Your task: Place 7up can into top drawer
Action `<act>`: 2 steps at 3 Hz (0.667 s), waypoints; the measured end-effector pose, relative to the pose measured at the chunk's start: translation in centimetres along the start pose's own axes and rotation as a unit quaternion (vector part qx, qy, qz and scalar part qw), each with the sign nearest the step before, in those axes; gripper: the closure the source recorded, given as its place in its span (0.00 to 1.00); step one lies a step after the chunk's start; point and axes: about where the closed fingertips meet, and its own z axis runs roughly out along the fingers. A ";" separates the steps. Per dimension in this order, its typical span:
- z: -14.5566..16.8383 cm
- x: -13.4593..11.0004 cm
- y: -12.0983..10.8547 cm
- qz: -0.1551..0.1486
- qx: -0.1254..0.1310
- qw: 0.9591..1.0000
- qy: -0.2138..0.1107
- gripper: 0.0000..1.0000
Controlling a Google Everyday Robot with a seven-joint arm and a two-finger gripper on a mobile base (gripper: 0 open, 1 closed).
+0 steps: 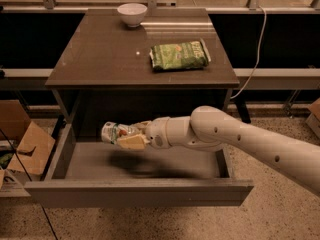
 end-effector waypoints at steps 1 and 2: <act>1.9 2.0 -1.3 0.027 0.000 1.000 -0.005 0.04; 2.9 3.5 -1.8 0.040 -0.005 0.999 0.016 0.00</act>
Offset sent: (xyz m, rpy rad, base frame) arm 0.0125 0.0066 -0.0710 -0.0465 0.1378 -0.0063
